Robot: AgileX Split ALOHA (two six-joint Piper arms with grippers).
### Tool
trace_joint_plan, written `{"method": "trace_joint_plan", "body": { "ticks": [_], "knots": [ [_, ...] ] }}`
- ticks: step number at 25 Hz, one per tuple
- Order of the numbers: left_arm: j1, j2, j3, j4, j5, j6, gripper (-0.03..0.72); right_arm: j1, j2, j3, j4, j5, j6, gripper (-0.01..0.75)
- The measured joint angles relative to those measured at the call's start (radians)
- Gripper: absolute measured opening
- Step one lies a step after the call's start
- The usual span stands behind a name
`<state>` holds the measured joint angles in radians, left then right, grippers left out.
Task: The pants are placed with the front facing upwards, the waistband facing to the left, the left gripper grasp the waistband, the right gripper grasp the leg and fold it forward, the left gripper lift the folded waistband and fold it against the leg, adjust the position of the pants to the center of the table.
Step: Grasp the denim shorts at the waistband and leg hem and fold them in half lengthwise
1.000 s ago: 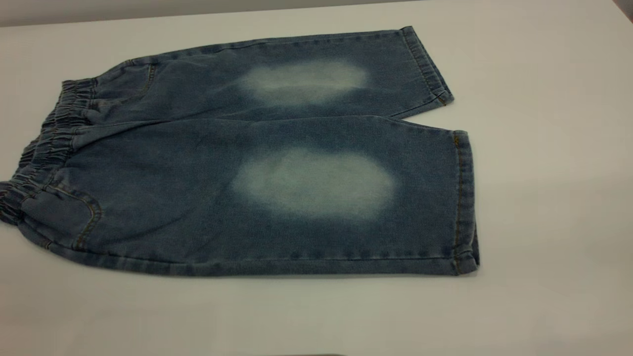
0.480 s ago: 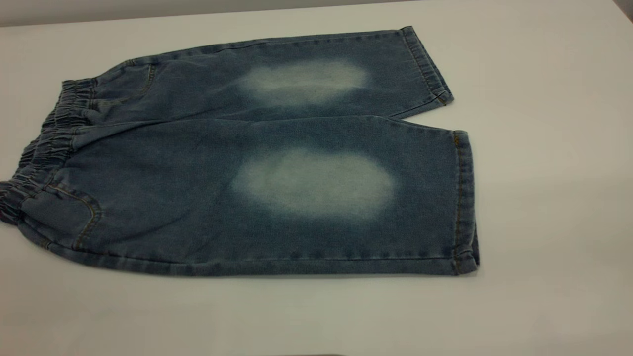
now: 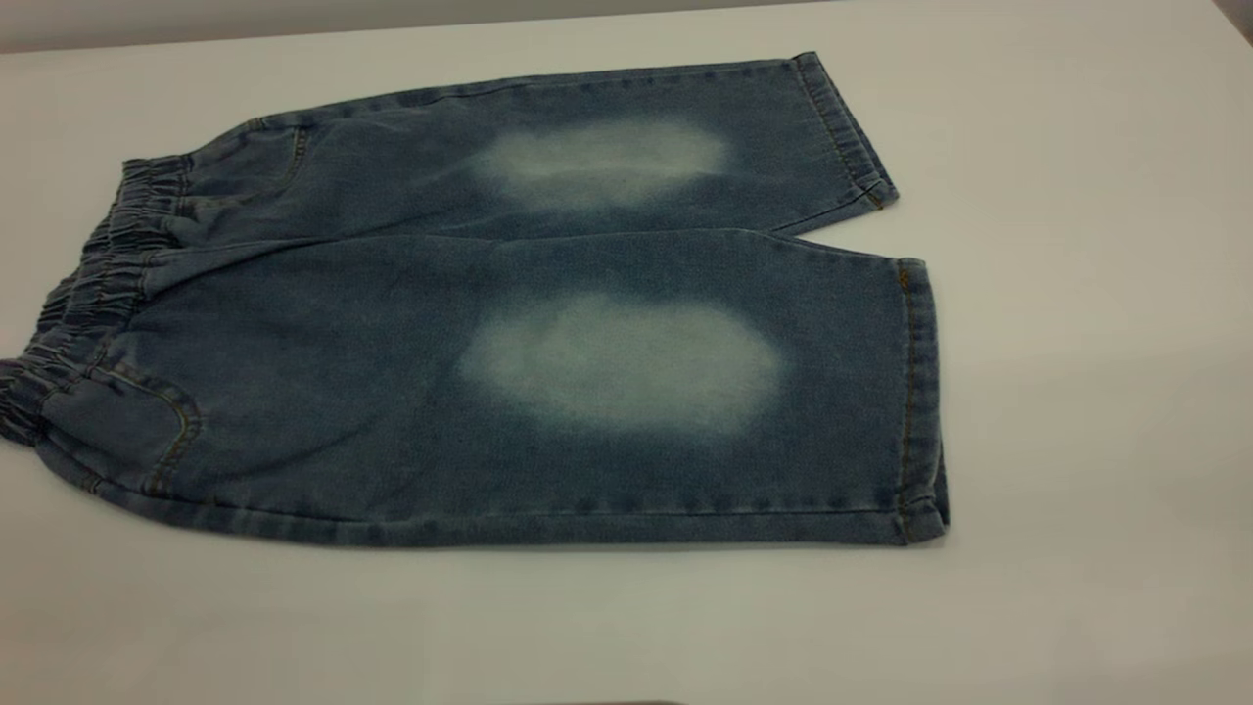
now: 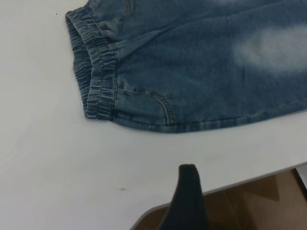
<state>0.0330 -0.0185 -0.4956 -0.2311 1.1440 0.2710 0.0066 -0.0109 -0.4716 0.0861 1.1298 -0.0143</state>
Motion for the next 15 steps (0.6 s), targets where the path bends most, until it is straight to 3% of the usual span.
{"method": "trace_joint_plan", "body": {
  "ticks": [8, 15],
  "knots": [
    [0.0, 0.0, -0.001, 0.0, -0.013, -0.058, 0.55, 0.0, 0.011, 0.0, 0.025, 0.0, 0.014, 0.447],
    [0.0, 0.199, -0.06, 0.022, -0.185, -0.15, 0.55, 0.0, 0.247, -0.029, 0.093, -0.077, -0.011, 0.447]
  ]
}}
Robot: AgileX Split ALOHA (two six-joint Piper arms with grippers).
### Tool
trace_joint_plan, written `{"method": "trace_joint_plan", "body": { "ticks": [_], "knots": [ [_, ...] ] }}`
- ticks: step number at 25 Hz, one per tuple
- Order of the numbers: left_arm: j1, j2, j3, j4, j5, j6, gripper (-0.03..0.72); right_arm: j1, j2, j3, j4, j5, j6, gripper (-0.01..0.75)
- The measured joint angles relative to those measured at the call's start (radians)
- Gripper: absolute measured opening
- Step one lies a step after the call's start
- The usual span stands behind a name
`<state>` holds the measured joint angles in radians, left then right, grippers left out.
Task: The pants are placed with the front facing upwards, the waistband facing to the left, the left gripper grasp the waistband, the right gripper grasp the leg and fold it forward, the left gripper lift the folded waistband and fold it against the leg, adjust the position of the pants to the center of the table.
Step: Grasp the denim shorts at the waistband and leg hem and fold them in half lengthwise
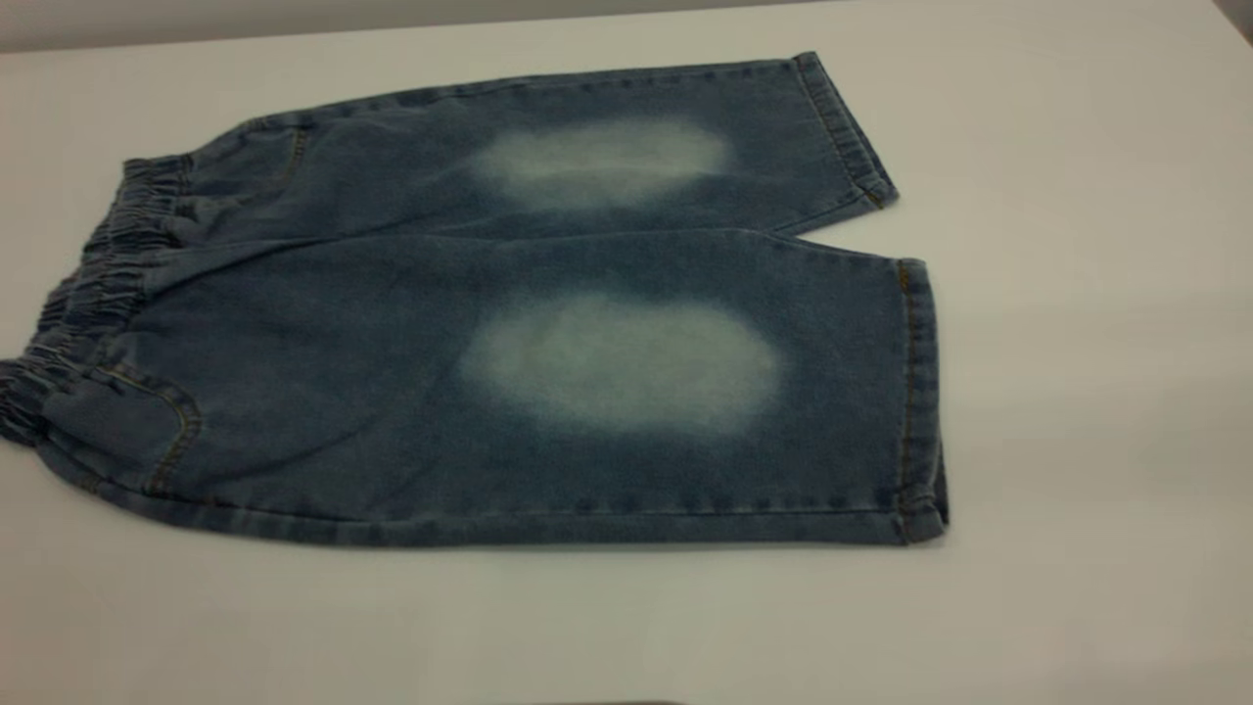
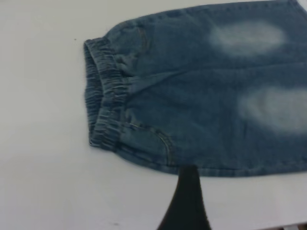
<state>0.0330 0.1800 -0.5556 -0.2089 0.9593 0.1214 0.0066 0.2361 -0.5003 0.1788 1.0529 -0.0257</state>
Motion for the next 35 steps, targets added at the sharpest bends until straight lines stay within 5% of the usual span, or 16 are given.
{"method": "trace_joint_plan", "body": {
  "ticks": [16, 22, 27, 35],
  "knots": [
    [0.0, 0.948, -0.157, 0.061, -0.336, -0.148, 0.55, 0.0, 0.814, -0.013, 0.536, -0.336, -0.408, 0.446],
    [0.011, 1.206, -0.162, 0.073, -0.473, -0.218, 0.55, 0.0, 1.042, -0.016, 0.805, -0.388, -0.643, 0.446],
    [0.101, 1.38, -0.182, 0.073, -0.517, -0.224, 0.55, 0.0, 1.141, -0.016, 0.994, -0.408, -0.824, 0.446],
    [0.137, 1.575, -0.242, 0.063, -0.563, -0.255, 0.55, 0.0, 1.172, -0.017, 1.099, -0.427, -0.928, 0.446]
  ]
}}
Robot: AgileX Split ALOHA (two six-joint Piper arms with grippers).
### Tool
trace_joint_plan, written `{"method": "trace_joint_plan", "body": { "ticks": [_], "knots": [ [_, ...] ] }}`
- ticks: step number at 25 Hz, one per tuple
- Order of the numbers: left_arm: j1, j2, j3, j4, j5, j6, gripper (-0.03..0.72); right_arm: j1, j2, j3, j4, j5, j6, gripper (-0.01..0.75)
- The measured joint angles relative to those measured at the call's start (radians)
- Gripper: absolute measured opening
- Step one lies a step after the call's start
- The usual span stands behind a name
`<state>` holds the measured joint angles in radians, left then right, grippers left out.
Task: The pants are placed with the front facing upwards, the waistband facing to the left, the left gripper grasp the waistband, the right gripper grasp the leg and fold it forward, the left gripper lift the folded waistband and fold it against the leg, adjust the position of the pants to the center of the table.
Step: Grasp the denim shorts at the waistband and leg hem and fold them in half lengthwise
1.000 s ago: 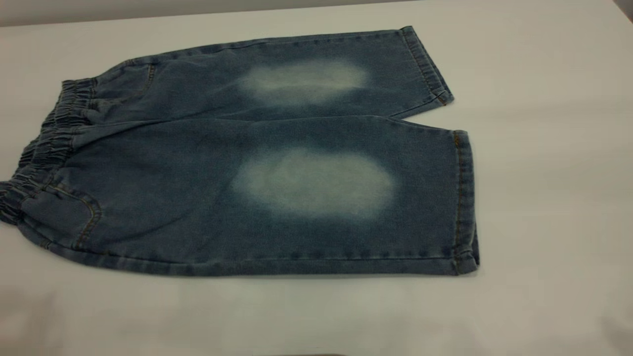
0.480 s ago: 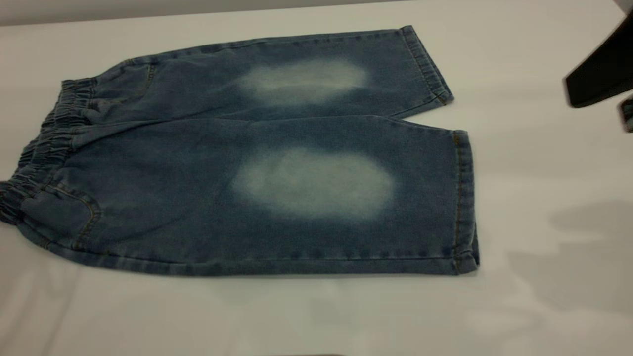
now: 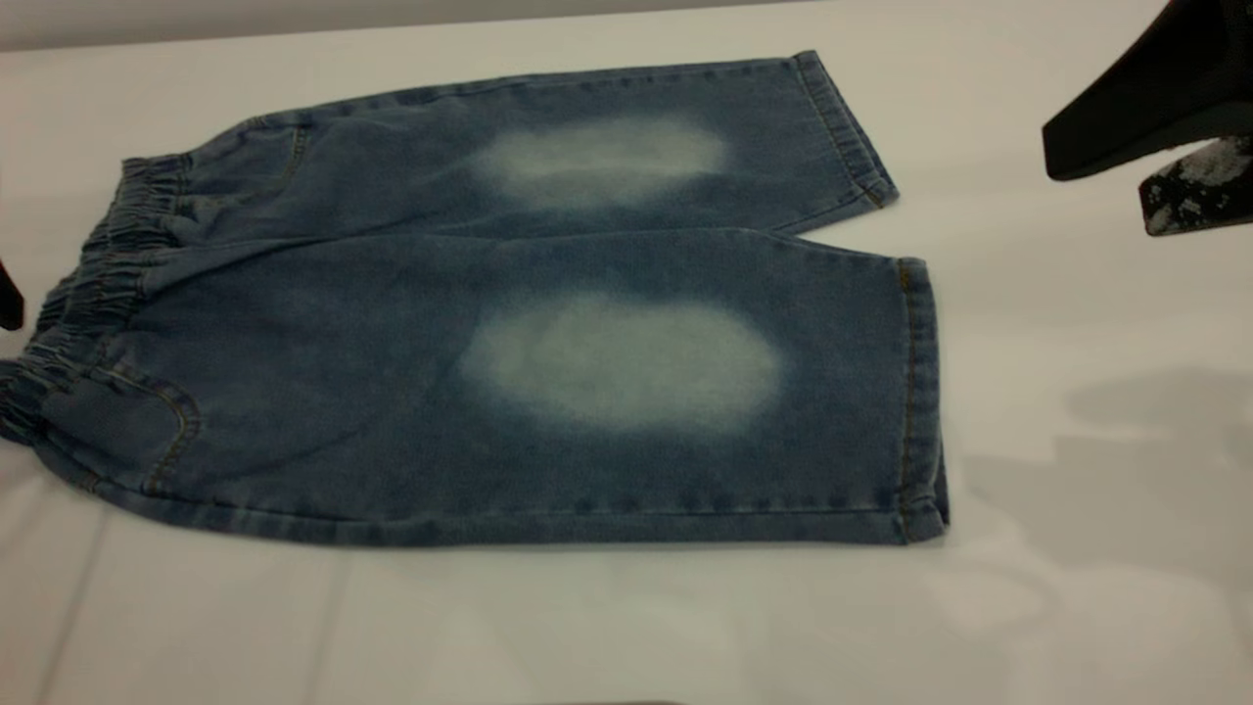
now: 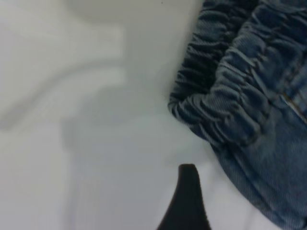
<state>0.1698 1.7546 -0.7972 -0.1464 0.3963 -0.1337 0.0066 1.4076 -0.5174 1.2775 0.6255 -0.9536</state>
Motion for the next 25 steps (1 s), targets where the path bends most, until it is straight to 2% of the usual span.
{"method": "trace_joint_plan", "body": {
  "ticks": [8, 21, 23, 25],
  "knots": [
    [0.001, 0.153, -0.038, -0.009, -0.066, -0.048, 0.55, 0.0, 0.0, 0.0, 0.003, -0.005, -0.002, 0.446],
    [0.001, 0.289, -0.08, -0.017, -0.112, -0.061, 0.545, 0.0, 0.0, 0.0, 0.003, -0.019, -0.003, 0.446],
    [0.001, 0.29, -0.08, -0.017, -0.115, -0.06, 0.512, 0.0, 0.001, 0.0, 0.003, -0.019, -0.003, 0.446],
    [0.001, 0.29, -0.082, -0.023, -0.119, -0.058, 0.438, 0.0, 0.011, 0.0, 0.003, -0.014, -0.003, 0.446]
  ]
}}
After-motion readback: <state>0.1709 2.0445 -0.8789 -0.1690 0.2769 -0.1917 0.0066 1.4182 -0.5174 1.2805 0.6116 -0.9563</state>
